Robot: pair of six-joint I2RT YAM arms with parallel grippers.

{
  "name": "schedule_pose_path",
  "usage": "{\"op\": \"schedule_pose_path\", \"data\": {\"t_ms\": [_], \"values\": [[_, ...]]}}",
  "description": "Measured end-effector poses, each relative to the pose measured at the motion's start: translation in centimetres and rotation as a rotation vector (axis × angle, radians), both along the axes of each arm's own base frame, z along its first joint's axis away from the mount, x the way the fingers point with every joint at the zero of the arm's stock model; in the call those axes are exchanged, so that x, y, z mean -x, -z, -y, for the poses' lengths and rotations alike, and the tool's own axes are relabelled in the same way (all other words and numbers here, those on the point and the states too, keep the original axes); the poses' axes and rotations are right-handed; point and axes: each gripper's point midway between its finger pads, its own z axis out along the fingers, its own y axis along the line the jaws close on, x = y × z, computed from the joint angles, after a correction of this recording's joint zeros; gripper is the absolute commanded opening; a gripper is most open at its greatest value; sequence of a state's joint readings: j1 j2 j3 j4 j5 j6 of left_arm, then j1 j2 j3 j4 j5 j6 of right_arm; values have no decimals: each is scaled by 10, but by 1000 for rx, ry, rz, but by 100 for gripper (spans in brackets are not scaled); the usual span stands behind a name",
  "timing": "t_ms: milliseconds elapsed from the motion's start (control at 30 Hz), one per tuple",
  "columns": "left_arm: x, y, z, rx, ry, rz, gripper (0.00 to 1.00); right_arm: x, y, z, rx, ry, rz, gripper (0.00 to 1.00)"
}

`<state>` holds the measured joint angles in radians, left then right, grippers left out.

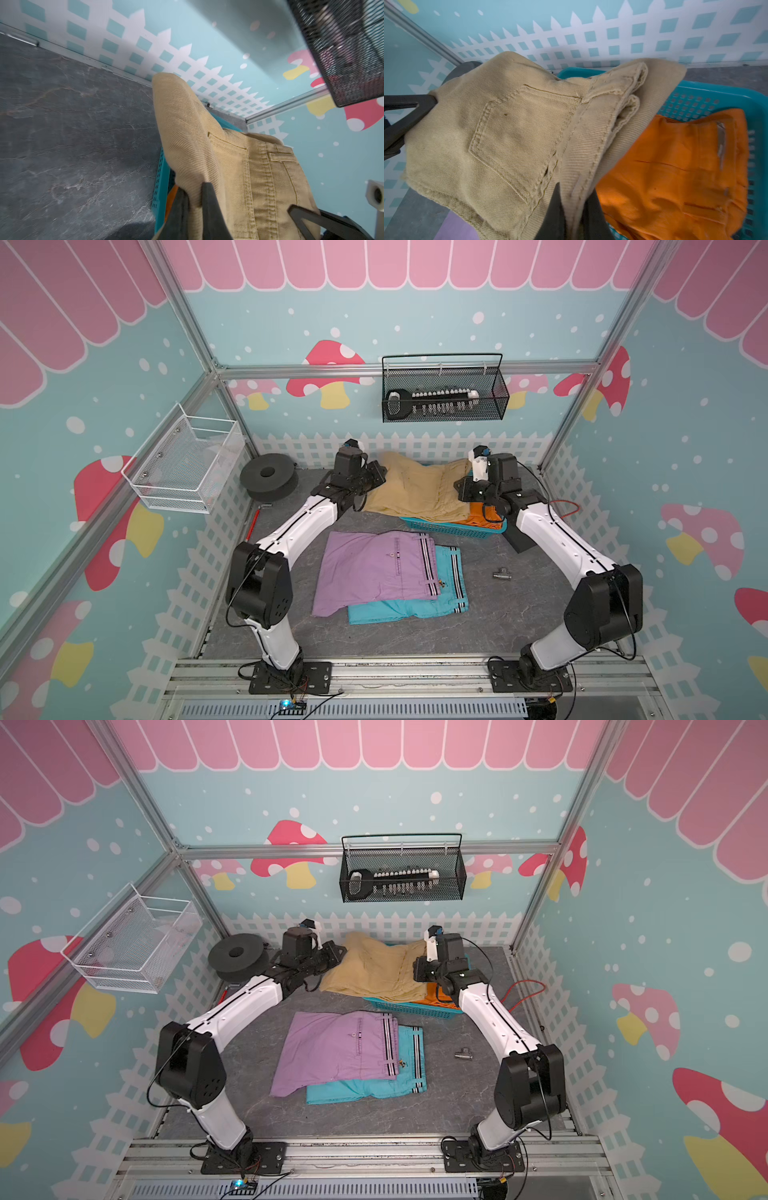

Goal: Put the folded long pants in the basket
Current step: Place the long pant in the basket.

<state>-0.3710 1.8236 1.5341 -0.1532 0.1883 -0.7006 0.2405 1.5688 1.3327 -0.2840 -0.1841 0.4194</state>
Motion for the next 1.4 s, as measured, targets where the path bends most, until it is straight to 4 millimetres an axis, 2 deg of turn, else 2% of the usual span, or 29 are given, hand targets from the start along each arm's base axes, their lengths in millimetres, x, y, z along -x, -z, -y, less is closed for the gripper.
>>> {"op": "schedule_pose_path", "data": {"t_ms": [133, 233, 367, 533, 667, 767, 867, 933, 1233, 1400], "values": [[-22, 20, 30, -28, 66, -4, 0, -3, 12, 35, 20, 92, 18, 0], [-32, 21, 50, -23, 115, 10, 0, -10, 13, 57, 22, 146, 30, 0], [-45, 18, 64, -20, 144, 33, 0, -21, 8, 89, -1, 210, 59, 0], [-61, 19, 86, -12, 193, 45, 0, -31, 22, 106, -14, 236, 41, 0], [-59, 47, 105, -31, 225, -2, 0, -31, 45, 112, -5, 249, -1, 0], [-55, 80, 117, -51, 248, -55, 0, -30, 74, 120, 11, 268, -59, 0], [-53, 104, 121, -74, 254, -86, 0, -27, 105, 129, 25, 285, -115, 0], [-52, 112, 119, -88, 250, -98, 0, -28, 115, 133, 22, 289, -131, 0], [-51, 116, 113, -104, 231, -99, 0, -32, 115, 134, 26, 278, -123, 0], [-47, 103, 105, -124, 195, -87, 0, -39, 110, 131, 18, 263, -111, 0]]}}
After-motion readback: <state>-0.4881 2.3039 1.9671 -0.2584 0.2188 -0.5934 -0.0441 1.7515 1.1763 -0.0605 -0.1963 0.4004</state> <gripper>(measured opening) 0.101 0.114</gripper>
